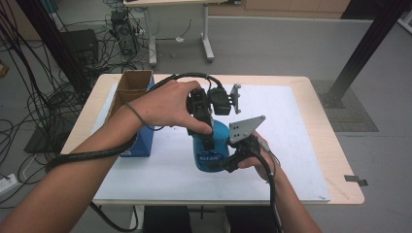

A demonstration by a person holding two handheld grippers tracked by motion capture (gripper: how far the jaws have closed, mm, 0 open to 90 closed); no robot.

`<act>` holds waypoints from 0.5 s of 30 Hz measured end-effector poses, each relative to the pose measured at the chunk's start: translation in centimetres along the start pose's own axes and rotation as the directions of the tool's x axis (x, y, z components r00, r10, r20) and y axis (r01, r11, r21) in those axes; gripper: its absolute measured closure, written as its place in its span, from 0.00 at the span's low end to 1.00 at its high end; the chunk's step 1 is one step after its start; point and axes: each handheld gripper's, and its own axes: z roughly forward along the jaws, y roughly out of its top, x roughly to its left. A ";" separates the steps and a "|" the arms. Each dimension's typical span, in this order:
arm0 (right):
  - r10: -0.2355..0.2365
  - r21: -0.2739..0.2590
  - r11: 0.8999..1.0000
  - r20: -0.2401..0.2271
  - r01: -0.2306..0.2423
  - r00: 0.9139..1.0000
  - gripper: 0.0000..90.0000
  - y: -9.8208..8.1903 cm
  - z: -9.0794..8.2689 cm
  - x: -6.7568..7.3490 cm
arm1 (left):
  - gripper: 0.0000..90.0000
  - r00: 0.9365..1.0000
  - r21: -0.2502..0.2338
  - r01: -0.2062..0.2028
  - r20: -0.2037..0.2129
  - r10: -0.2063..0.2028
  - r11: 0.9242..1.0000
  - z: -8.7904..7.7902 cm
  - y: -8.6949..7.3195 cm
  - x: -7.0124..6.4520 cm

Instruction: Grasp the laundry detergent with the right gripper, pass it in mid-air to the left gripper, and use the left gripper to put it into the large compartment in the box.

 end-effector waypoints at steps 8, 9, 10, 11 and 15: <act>-0.001 -0.001 1.000 -0.001 0.001 1.000 0.45 0.0 0.1 0.0 | 0.41 1.000 -0.002 0.003 0.000 -0.003 1.000 0.0 -0.1 0.0; -0.001 -0.001 1.000 -0.001 0.001 1.000 0.45 0.0 0.1 0.0 | 0.41 1.000 -0.002 0.003 0.000 -0.003 1.000 0.0 -0.1 0.0; 0.000 -0.001 1.000 -0.004 0.000 1.000 0.45 0.0 0.1 -0.1 | 0.41 1.000 -0.002 0.004 0.000 -0.004 1.000 0.1 -0.1 0.0; -0.001 0.001 1.000 -0.003 0.001 1.000 0.45 0.0 0.1 -0.1 | 0.41 1.000 -0.002 0.004 0.000 -0.004 1.000 0.1 -0.1 0.0; -0.002 0.000 1.000 -0.005 0.002 1.000 0.45 0.0 0.2 -0.1 | 0.41 1.000 0.003 0.005 0.001 -0.005 1.000 0.1 -0.1 0.0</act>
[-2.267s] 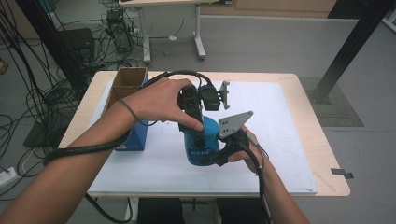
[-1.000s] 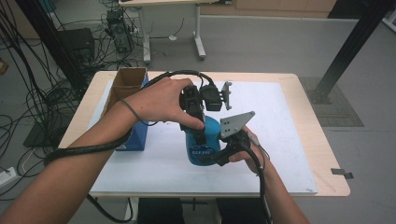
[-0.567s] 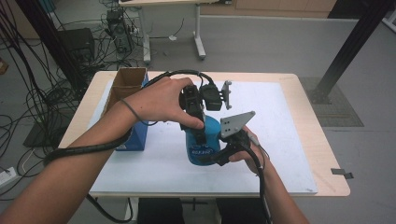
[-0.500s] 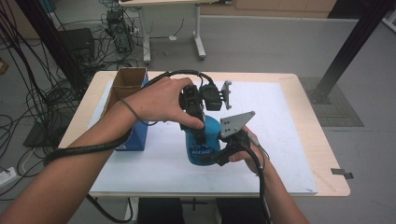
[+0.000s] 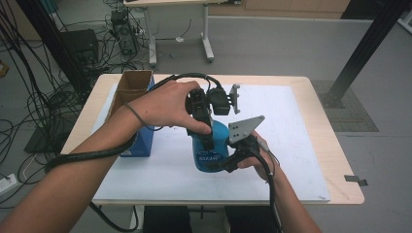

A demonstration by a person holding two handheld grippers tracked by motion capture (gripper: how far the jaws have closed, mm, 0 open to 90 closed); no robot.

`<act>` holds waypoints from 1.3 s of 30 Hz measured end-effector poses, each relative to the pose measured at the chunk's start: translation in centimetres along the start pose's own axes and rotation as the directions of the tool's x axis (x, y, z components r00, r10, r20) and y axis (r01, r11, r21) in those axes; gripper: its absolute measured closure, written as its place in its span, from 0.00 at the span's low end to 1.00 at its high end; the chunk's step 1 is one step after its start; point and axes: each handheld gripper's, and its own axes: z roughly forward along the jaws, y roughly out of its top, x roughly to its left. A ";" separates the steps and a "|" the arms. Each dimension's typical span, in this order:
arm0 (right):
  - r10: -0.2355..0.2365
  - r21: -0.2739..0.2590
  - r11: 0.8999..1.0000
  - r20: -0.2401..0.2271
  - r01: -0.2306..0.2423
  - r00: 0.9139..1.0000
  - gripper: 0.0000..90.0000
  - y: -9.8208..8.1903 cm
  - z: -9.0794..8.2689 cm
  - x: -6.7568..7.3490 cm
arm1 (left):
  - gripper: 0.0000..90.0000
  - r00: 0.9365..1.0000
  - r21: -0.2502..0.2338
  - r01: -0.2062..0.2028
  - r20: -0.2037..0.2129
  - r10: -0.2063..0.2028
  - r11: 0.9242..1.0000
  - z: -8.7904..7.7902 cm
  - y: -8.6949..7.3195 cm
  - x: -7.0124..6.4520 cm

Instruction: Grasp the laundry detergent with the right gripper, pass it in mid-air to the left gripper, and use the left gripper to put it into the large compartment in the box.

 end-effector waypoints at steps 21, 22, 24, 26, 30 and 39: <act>0.000 0.001 1.000 -0.001 0.000 1.000 0.45 0.1 -0.1 0.1 | 0.41 1.000 -0.006 0.004 -0.001 -0.004 1.000 -0.1 -0.1 -0.1; -0.001 0.003 1.000 0.000 0.001 1.000 0.45 0.1 -0.1 0.1 | 0.41 1.000 -0.007 0.004 0.000 -0.004 1.000 -0.1 -0.1 -0.1; 0.001 0.002 1.000 -0.001 -0.001 1.000 0.45 0.1 -0.1 0.1 | 0.41 1.000 -0.006 0.002 -0.002 -0.002 1.000 -0.1 -0.1 -0.1; -0.001 0.001 1.000 0.000 0.001 1.000 0.45 0.1 -0.1 0.1 | 0.41 1.000 -0.007 0.002 -0.002 -0.002 1.000 -0.1 -0.1 -0.1; 0.000 -0.001 1.000 0.001 0.000 1.000 0.45 0.1 -0.1 0.1 | 0.41 1.000 -0.006 0.001 -0.004 -0.001 1.000 -0.1 0.0 -0.2; 0.002 0.002 1.000 0.000 -0.002 1.000 0.45 0.0 -0.1 0.0 | 0.41 1.000 -0.008 0.001 -0.001 -0.001 1.000 0.0 -0.1 -0.1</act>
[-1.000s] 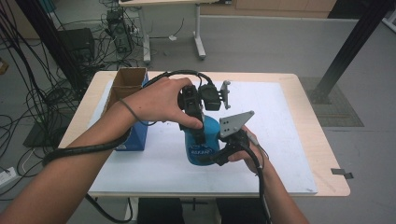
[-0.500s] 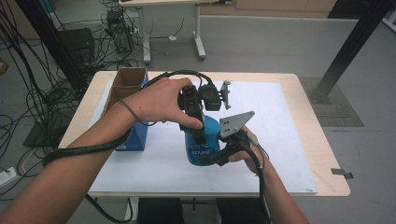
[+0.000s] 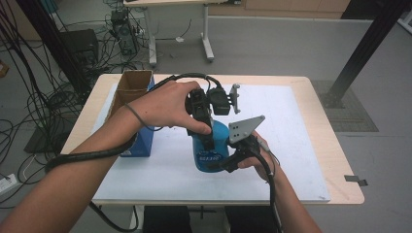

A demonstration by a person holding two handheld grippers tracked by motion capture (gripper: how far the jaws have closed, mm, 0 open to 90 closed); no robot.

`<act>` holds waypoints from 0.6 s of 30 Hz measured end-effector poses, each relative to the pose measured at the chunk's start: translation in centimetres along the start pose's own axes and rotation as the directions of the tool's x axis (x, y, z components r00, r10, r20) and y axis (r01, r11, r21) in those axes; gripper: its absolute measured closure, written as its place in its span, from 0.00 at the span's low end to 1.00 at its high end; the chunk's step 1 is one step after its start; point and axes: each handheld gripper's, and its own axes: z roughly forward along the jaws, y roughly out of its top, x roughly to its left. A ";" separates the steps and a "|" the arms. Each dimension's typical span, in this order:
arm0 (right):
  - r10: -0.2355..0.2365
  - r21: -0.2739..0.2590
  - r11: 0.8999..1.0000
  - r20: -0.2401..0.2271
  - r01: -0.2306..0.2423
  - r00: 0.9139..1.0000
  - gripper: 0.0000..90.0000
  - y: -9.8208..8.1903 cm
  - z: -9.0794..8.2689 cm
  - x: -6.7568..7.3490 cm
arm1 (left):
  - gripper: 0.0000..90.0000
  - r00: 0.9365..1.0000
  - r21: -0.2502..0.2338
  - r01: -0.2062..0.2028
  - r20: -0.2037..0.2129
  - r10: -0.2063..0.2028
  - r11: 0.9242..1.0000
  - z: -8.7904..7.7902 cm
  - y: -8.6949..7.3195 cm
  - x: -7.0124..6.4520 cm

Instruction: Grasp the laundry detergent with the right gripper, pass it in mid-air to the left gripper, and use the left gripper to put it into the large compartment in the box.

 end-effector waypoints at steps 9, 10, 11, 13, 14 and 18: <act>0.007 -0.009 1.000 -0.004 -0.007 1.000 0.45 -0.2 0.1 0.0 | 0.41 1.000 -0.007 0.000 -0.001 0.000 1.000 0.0 -0.2 0.0; 0.002 -0.009 1.000 -0.005 -0.002 1.000 0.45 -0.2 0.1 -0.1 | 0.41 1.000 -0.007 0.000 -0.003 0.000 1.000 0.0 -0.2 -0.1; 0.006 -0.010 1.000 -0.003 -0.006 1.000 0.45 -0.2 0.1 0.0 | 0.41 1.000 -0.009 0.000 -0.003 0.000 1.000 -0.1 -0.2 -0.1; 0.005 -0.011 1.000 -0.004 -0.005 1.000 0.45 -0.2 0.1 -0.1 | 0.41 1.000 -0.011 0.002 -0.005 -0.002 1.000 -0.1 -0.2 -0.1; 0.006 -0.012 1.000 -0.002 -0.006 1.000 0.45 -0.2 0.1 0.0 | 0.41 1.000 -0.012 0.001 -0.005 -0.001 1.000 -0.1 -0.2 -0.1; 0.000 -0.023 1.000 0.002 0.000 1.000 0.45 -0.4 0.0 0.0 | 0.41 1.000 -0.018 0.000 -0.008 0.000 1.000 -0.3 -0.2 -0.2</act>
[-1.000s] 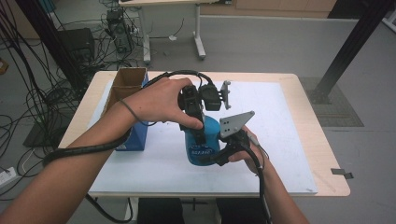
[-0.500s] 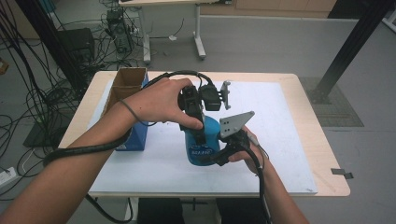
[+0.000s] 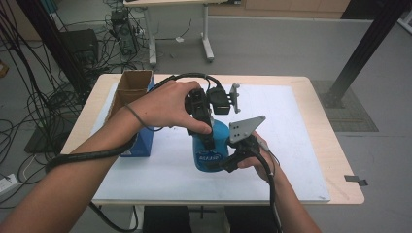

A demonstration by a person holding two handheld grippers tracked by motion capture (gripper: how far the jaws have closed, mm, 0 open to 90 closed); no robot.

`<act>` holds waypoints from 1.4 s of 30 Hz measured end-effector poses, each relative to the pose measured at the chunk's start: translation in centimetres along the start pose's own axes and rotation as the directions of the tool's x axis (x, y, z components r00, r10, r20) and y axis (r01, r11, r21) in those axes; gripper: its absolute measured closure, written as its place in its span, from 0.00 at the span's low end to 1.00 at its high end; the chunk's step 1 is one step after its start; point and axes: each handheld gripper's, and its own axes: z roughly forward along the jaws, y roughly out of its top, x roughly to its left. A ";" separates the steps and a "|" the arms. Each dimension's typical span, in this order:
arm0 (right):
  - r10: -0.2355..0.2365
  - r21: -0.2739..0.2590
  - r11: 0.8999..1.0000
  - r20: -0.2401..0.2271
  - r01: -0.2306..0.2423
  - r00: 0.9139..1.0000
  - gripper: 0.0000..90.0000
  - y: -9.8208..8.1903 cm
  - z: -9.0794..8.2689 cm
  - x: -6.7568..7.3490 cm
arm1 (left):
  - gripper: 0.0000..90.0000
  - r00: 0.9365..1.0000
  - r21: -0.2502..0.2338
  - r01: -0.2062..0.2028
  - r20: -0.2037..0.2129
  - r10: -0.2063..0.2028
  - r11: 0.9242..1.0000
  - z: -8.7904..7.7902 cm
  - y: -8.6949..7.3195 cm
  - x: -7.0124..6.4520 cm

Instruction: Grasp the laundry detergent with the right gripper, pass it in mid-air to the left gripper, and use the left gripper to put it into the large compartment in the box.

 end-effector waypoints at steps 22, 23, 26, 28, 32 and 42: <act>0.045 -0.090 0.995 0.039 -0.042 0.998 0.27 -2.0 -0.1 0.6 | 0.42 0.999 0.015 0.017 -0.036 -0.017 1.000 -0.1 0.4 -0.5; 0.053 -0.097 0.994 0.049 -0.048 0.997 0.24 -2.2 -0.1 0.8 | 0.42 0.999 0.019 0.018 -0.037 -0.017 1.000 0.0 0.5 -0.5; 0.072 -0.103 0.993 0.070 -0.064 0.995 0.19 -2.3 0.0 1.1 | 0.42 0.999 0.019 0.022 -0.036 -0.022 1.000 0.1 0.5 -0.5; 0.079 -0.101 0.992 0.082 -0.071 0.993 0.18 -2.4 0.0 1.3 | 0.42 0.999 0.024 0.023 -0.038 -0.022 0.999 0.2 0.7 -0.4; 0.088 -0.109 0.991 0.106 -0.077 0.990 0.13 -2.6 -0.1 1.8 | 0.42 0.999 0.025 0.026 -0.043 -0.025 0.999 0.1 0.8 -0.5; 0.061 -0.141 0.989 0.128 -0.043 0.990 0.01 -3.4 -0.6 2.3 | 0.42 0.999 0.017 0.028 -0.047 -0.027 0.999 -0.2 0.8 -0.8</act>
